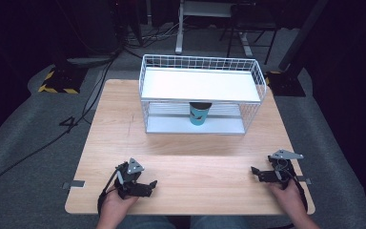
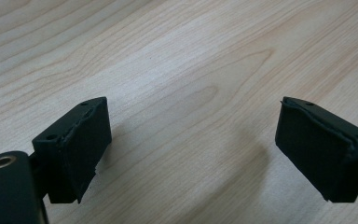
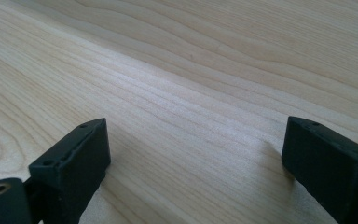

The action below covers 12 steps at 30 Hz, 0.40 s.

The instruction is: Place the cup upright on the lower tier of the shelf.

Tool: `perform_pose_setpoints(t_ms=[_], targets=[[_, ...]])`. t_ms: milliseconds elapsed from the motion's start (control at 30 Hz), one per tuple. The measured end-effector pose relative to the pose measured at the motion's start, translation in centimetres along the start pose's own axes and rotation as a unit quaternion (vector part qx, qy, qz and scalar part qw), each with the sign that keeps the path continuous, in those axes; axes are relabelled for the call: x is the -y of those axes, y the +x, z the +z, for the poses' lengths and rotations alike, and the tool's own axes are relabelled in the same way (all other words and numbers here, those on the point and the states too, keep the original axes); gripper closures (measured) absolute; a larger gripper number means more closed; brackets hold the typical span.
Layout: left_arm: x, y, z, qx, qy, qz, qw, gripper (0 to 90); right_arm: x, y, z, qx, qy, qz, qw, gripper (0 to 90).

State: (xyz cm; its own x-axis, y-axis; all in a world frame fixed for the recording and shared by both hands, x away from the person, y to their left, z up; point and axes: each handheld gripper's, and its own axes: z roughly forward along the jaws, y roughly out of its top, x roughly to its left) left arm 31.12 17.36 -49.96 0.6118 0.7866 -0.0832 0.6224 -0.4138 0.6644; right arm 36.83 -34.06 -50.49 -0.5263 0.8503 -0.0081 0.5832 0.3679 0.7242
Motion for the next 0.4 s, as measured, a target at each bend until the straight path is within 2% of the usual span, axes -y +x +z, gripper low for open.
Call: perform_pose_setpoints(t_ms=[133, 300, 400], targets=[[0.33, 0.12, 0.36, -0.027, -0.006, 0.02, 0.9994, 7.8, 0.0, 0.0, 0.0, 0.0, 0.0, 0.0, 1.0, 7.8], [0.15, 0.36, 0.59, -0.032, 0.002, 0.015, 0.9994, 0.0, 0.01, 0.01, 0.0, 0.0, 0.0, 0.0, 1.0, 7.9], [0.17, 0.45, 0.54, -0.03, 0.003, 0.017, 0.9994, 0.2, 0.01, 0.01, 0.0, 0.0, 0.0, 0.0, 1.0, 7.9]])
